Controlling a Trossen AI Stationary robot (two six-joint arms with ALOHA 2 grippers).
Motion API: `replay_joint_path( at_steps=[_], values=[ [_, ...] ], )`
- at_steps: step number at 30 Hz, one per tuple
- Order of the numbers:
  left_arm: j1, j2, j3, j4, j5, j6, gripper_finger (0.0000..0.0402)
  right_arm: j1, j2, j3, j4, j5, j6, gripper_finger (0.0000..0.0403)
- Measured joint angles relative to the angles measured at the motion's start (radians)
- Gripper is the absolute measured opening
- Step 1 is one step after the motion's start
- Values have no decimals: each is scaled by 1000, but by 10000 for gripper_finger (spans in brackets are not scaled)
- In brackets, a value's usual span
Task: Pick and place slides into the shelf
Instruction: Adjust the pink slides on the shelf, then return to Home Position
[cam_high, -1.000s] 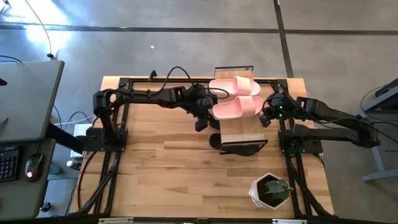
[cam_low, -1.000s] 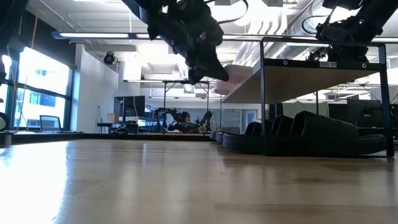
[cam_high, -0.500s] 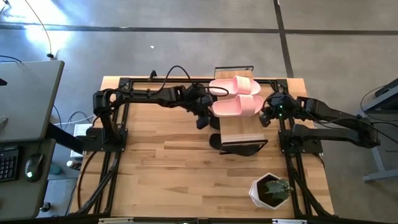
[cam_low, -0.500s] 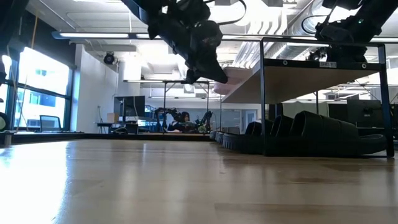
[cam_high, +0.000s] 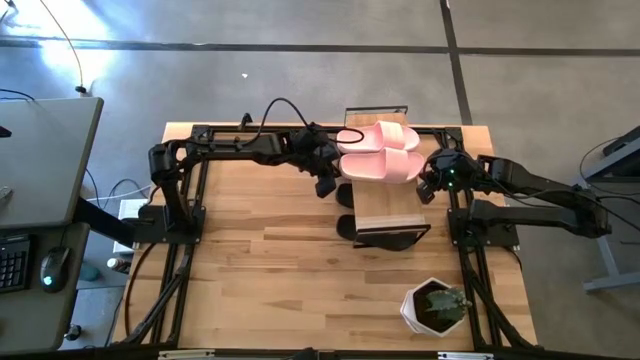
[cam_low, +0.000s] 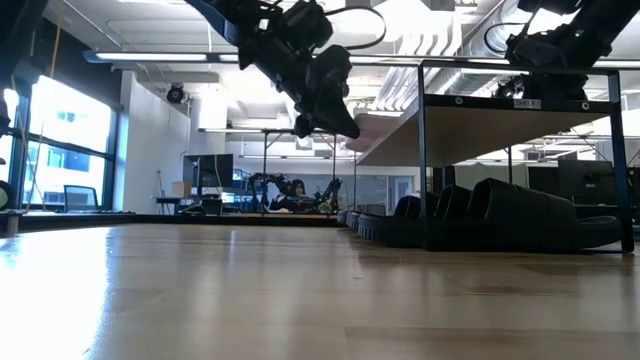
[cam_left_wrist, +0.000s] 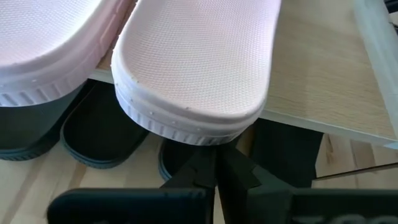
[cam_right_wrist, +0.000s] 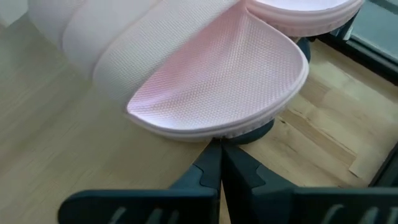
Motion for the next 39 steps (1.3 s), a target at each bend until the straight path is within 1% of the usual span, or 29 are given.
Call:
replay_joint_path(
  at_steps=[2, 12, 25, 29, 31, 32, 36, 39],
  values=[
    [0, 0, 0, 0, 0, 0, 0, 0, 0, 0, 2, 13, 0, 0],
    [0, 0, 0, -13, 2, 0, 1, 0, 0, 0, 3, 12, 8, 0],
    [0, -3, 1, -107, 2, -16, 1, 0, -15, 0, -50, 18, 35, 0],
    [0, -11, 2, -208, 5, -19, 1, 0, -49, 0, -62, 14, 43, 0],
    [0, -11, 0, -305, 40, -8, 1, 0, -80, 0, -76, 13, 46, 0],
    [-5, -11, -13, -325, 59, -1, 1, 0, -95, 0, -89, 13, 51, 0],
    [-73, -10, -139, -268, 115, -45, 1, 0, -165, 0, -125, 16, 69, 0],
    [-137, -10, -233, -174, 135, -83, 1, 0, -212, 0, -130, 16, 69, 0]
  ],
)
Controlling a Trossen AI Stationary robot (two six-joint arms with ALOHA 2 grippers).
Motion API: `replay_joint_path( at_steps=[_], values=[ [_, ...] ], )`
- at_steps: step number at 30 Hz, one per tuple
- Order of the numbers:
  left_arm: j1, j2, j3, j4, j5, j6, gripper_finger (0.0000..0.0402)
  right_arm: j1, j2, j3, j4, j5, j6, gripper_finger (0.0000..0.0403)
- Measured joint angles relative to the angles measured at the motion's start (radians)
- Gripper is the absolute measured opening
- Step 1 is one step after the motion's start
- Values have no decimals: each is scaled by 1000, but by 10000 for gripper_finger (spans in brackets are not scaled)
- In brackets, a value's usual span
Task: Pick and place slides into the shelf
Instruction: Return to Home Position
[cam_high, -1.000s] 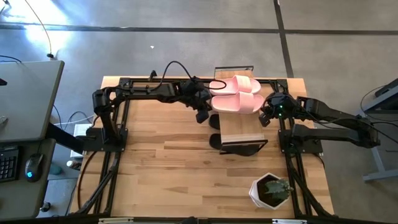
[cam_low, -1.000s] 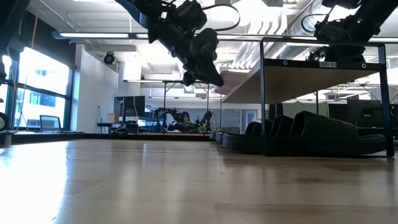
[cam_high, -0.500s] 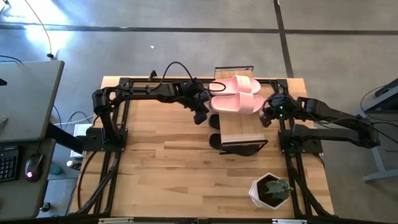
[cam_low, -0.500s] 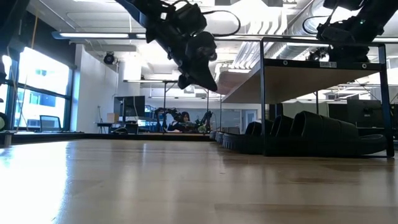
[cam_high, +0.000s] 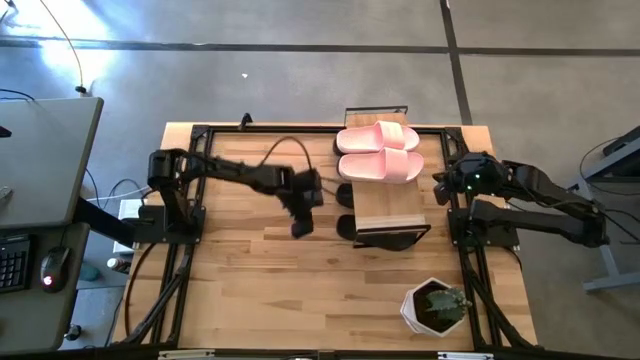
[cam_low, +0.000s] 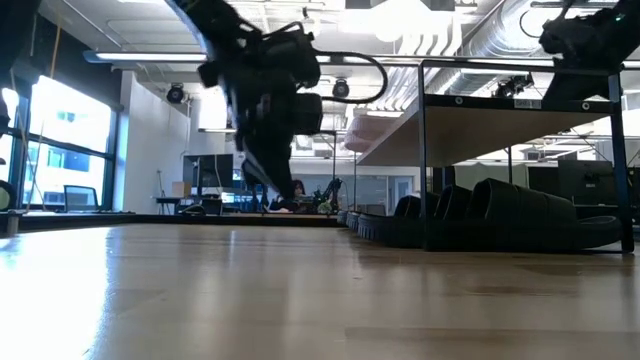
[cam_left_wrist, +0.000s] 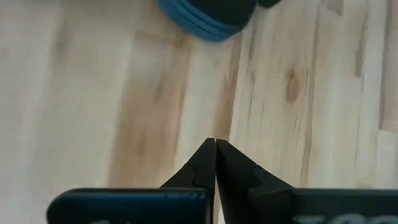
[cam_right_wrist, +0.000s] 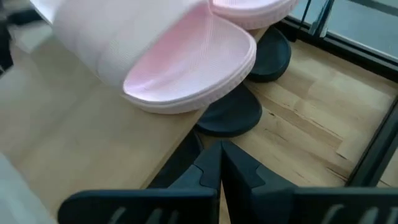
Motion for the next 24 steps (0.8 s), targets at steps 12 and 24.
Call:
replay_joint_path(
  at_steps=[12, 24],
  values=[
    [-132, 10, -140, 438, -208, -180, 0, 0, -46, 0, -3, -8, 4, 0],
    [-134, 109, -141, 593, -231, -234, 0, 12, -47, 0, -26, -19, 23, 0]
  ],
)
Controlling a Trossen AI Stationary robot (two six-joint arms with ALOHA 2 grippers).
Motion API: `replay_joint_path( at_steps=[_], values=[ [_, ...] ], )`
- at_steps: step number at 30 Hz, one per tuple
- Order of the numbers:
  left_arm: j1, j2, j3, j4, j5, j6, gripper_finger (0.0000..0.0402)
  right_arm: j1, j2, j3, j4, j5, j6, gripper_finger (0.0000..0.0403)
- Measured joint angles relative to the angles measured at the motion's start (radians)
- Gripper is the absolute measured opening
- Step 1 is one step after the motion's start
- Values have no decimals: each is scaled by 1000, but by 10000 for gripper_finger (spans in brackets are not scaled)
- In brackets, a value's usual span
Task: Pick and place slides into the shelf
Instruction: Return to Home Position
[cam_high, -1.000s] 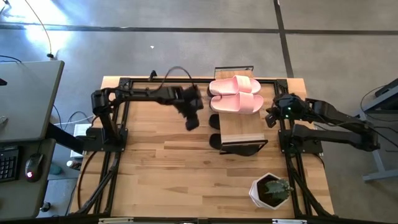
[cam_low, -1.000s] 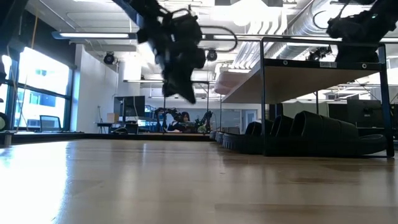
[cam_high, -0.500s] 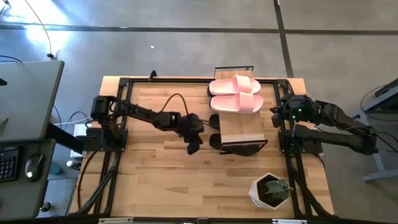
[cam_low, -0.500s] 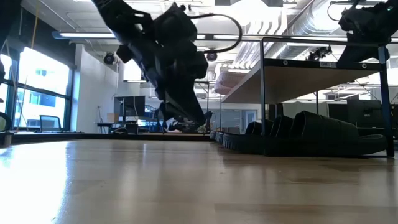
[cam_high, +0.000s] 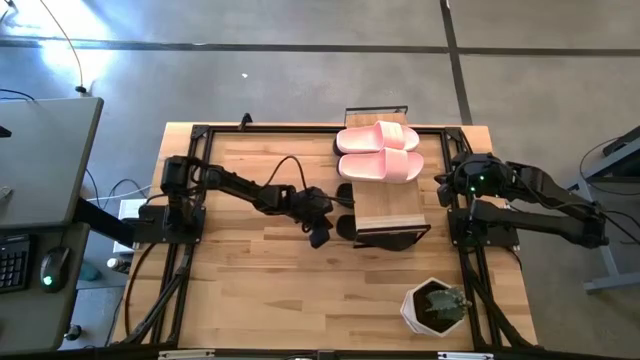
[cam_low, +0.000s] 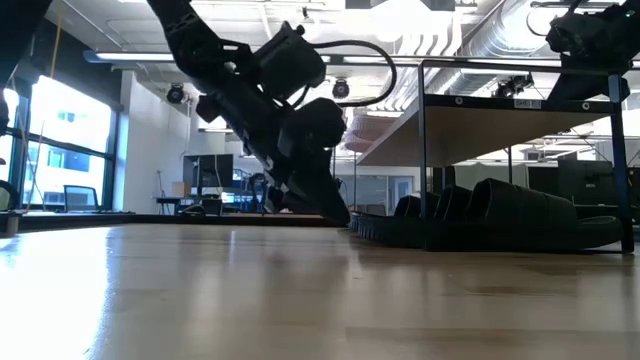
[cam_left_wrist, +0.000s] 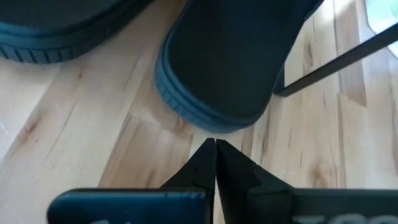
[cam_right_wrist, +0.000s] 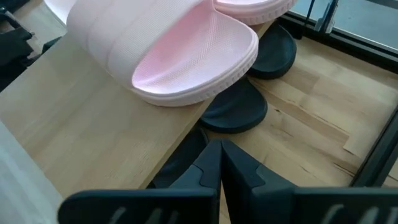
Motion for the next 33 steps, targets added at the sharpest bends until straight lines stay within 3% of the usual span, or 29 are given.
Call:
replay_joint_path(
  at_steps=[33],
  values=[
    [-30, 8, 0, 100, -60, -20, 0, 0, 0, 0, 1, 1, -5, 0]
  ],
)
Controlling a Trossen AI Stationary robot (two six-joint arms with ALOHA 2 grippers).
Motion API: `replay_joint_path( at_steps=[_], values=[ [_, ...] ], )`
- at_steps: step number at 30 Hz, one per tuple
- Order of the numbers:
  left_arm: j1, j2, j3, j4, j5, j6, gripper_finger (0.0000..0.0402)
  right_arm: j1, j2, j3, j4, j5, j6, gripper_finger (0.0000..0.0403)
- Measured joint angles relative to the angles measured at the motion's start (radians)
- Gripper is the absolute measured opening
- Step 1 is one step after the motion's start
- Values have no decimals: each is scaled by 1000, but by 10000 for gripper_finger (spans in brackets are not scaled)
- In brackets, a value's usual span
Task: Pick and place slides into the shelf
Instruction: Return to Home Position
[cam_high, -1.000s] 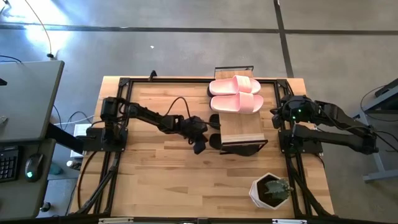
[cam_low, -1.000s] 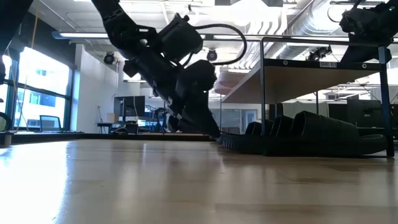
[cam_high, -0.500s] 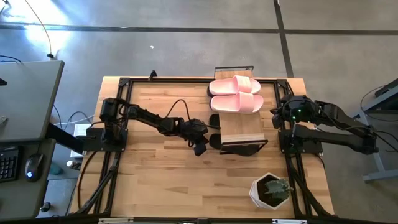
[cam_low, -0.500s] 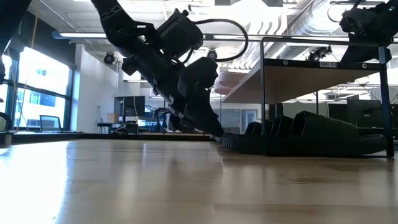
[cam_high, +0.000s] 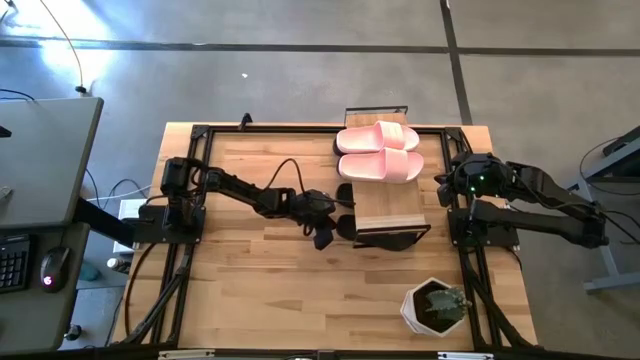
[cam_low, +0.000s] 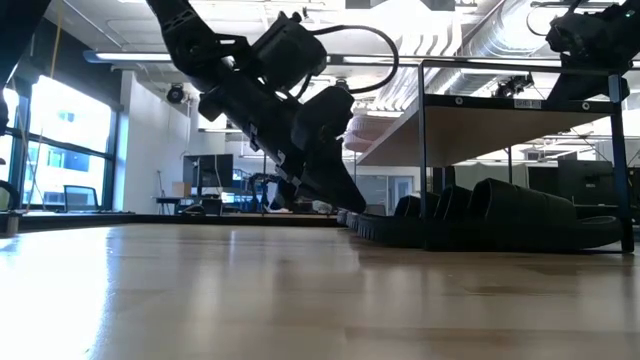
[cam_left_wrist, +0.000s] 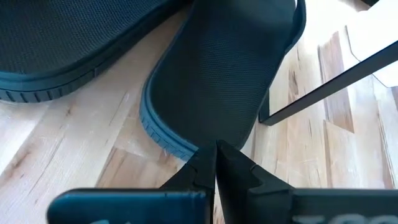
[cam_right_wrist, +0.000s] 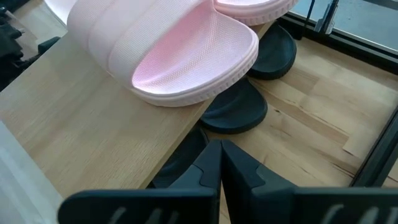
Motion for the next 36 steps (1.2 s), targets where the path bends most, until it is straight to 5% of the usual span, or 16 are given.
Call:
replay_joint_path(
  at_steps=[10, 22, 29, 36],
  values=[
    [0, -88, 0, -33, 6, 14, 0, 0, 0, 0, 0, -38, 0, 0],
    [14, -433, 0, -106, -40, 83, 0, 0, -177, 24, 62, -180, -55, 0],
    [21, -643, 52, 2, -60, 187, 0, 0, -274, 40, 521, -475, -97, 0],
    [21, -680, 199, 191, 127, 230, 0, 0, -208, 13, 1066, -687, -60, 0]
  ],
)
